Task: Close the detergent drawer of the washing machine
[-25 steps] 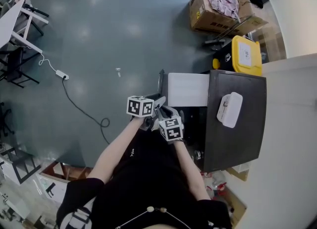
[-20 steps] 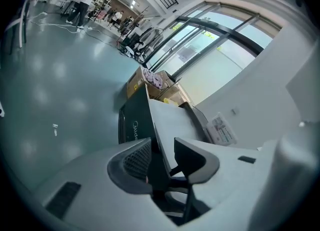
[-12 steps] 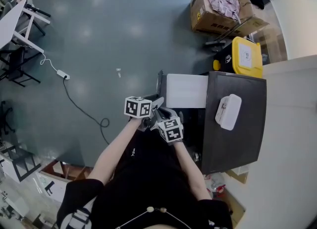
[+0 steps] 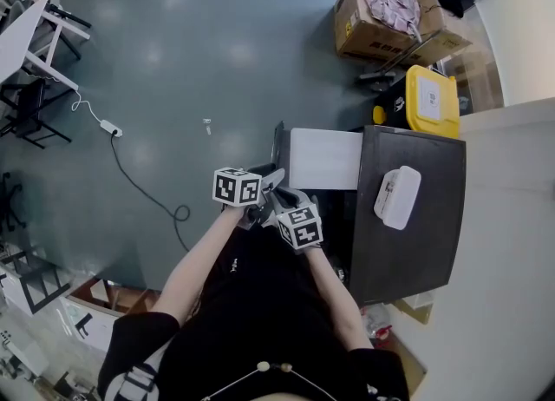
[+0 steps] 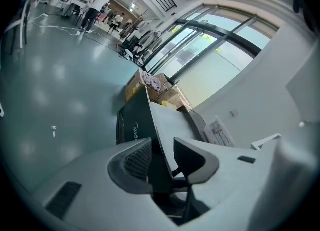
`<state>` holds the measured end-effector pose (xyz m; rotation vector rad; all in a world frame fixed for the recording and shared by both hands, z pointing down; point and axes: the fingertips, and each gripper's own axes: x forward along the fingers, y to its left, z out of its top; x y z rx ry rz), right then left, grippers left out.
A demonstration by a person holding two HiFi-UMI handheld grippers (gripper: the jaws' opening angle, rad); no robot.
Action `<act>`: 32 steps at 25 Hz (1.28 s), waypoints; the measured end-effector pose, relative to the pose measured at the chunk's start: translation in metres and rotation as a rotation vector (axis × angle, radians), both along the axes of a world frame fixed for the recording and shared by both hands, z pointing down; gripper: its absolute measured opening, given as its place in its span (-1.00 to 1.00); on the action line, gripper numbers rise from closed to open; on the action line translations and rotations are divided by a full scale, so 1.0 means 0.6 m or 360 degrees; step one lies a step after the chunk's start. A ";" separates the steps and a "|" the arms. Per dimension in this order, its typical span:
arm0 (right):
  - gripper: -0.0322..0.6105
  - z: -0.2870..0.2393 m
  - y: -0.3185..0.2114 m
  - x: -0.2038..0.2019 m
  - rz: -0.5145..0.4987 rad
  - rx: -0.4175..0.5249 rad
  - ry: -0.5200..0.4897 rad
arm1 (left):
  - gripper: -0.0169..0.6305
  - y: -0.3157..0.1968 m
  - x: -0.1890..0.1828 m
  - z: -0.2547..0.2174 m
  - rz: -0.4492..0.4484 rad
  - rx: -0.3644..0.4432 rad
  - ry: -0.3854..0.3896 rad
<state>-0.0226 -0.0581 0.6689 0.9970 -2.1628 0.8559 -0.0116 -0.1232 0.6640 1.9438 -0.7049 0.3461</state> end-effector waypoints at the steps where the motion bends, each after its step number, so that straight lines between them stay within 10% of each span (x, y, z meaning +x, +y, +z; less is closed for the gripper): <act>1: -0.75 -0.001 -0.001 -0.001 0.0000 0.0001 -0.0005 | -0.51 -0.001 -0.001 -0.001 -0.0003 -0.0001 -0.0002; 32: -0.76 -0.022 0.004 0.044 0.0115 0.0016 -0.0111 | -0.51 0.004 0.043 -0.019 0.0065 0.0015 -0.0038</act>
